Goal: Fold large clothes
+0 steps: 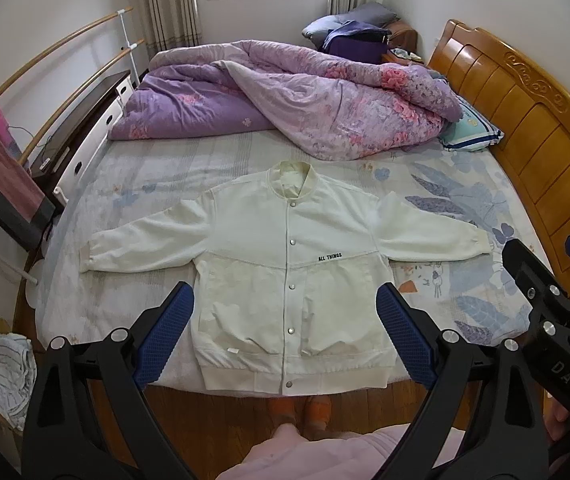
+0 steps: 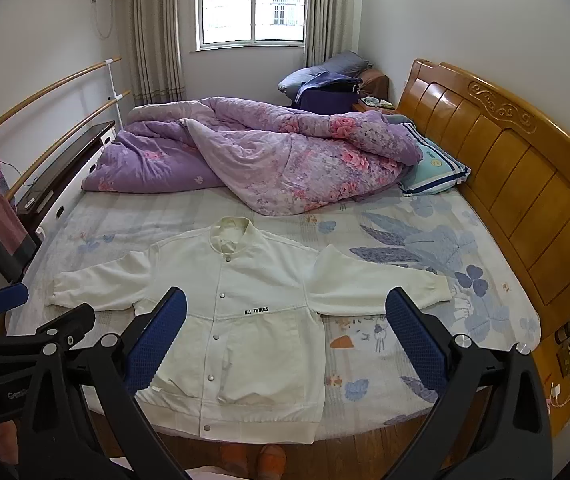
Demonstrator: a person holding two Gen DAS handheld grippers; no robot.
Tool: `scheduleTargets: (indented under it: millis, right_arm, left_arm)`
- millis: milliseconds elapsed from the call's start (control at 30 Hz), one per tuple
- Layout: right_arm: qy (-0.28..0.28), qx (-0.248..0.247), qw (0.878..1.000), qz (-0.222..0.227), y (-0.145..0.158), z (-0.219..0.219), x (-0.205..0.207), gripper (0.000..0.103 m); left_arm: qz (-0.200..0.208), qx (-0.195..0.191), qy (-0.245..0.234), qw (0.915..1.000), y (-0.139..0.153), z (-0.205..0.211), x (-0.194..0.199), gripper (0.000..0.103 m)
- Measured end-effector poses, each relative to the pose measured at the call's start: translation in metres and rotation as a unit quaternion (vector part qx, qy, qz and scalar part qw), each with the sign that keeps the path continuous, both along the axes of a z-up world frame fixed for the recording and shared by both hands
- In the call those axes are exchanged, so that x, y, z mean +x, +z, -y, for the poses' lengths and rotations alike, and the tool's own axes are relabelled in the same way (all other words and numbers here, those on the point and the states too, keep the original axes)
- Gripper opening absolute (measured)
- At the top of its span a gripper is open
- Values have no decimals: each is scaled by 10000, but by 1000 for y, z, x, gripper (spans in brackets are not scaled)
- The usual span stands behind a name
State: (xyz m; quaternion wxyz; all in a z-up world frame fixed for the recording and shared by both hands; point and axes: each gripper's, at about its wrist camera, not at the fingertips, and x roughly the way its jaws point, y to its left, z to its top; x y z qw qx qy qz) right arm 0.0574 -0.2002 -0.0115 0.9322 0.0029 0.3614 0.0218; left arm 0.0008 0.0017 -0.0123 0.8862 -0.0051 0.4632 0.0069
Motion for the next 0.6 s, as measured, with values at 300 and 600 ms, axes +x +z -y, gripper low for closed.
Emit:
scheduleTargets:
  millis: [300,600]
  right_arm:
    - [21,-6,10000,-21,-1,-2,3,96]
    - [38,16,10000,-37,-4,-3,7,96]
  left_arm:
    - [-91,-85,22,9999,-10,4,4,93]
    - [-136,-71,63,9999,-5,7,12,93]
